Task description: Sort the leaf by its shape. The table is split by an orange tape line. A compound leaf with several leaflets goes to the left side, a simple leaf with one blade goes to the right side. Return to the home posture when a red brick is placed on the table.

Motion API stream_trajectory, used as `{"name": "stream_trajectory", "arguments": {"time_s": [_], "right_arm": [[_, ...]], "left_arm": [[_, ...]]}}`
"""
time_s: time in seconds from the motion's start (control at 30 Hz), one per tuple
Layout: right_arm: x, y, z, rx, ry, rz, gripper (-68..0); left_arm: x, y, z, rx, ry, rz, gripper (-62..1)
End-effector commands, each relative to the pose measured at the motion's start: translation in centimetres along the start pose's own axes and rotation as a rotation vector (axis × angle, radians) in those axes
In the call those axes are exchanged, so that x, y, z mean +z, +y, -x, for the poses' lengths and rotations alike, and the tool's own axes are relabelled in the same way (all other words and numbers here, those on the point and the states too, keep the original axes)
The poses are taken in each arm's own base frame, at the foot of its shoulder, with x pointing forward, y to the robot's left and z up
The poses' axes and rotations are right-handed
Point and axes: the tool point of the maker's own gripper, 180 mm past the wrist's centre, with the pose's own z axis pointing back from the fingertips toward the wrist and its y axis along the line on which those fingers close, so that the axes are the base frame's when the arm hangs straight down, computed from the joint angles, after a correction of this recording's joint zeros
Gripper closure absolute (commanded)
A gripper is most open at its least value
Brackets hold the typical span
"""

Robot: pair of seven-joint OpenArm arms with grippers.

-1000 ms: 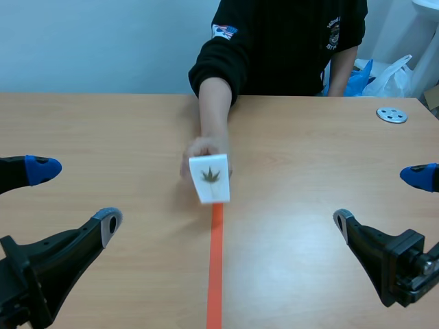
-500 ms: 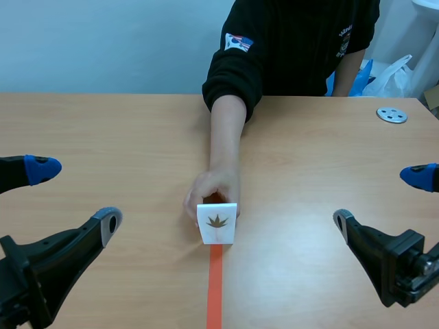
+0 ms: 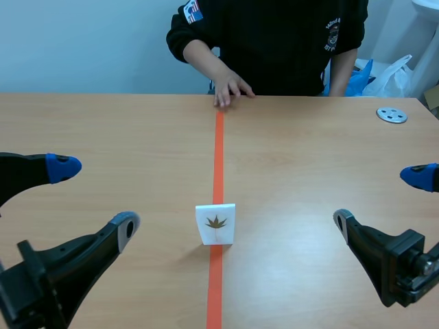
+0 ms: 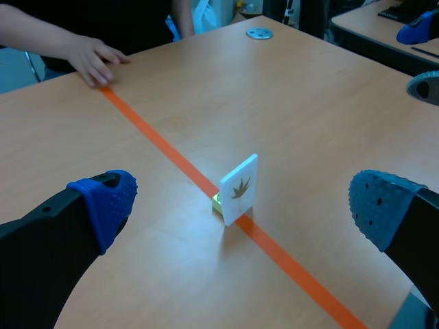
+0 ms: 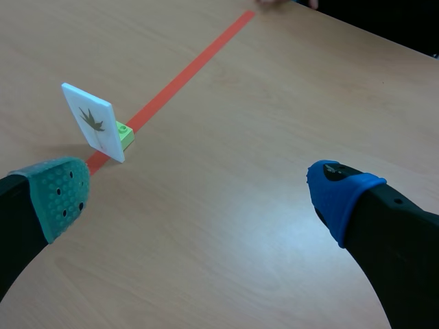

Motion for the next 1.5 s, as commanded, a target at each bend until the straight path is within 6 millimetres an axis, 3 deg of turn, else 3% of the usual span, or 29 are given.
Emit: {"name": "stream_trajectory", "arguments": {"time_s": [0.0, 0.33, 0.6, 1.0, 1.27, 1.47], "right_arm": [[-0.2, 0.0, -1.4, 0.002, -0.049, -0.003, -67.9], [-0.2, 0.0, -1.4, 0.003, -0.049, -0.003, -67.9], [-0.2, 0.0, -1.4, 0.002, -0.049, -0.003, -67.9], [-0.2, 0.0, -1.4, 0.002, -0.05, -0.003, -67.9], [-0.2, 0.0, -1.4, 0.002, -0.05, -0.003, -67.9], [-0.2, 0.0, -1.4, 0.002, -0.05, -0.003, -67.9]], "left_arm": [[-0.5, 0.7, 0.3, 0.013, -0.019, -0.02, -62.3], [-4.5, 1.9, 4.6, 0.083, -0.021, -0.007, -62.3], [-8.6, 0.0, 7.3, 0.049, -0.001, 0.088, -62.3], [-14.8, -1.3, 9.2, -0.001, -0.039, 0.156, -62.3], [-16.1, -3.0, 10.7, -0.042, -0.005, 0.209, -62.3], [-16.2, -2.7, 12.2, -0.069, 0.028, 0.166, -48.0]]}}
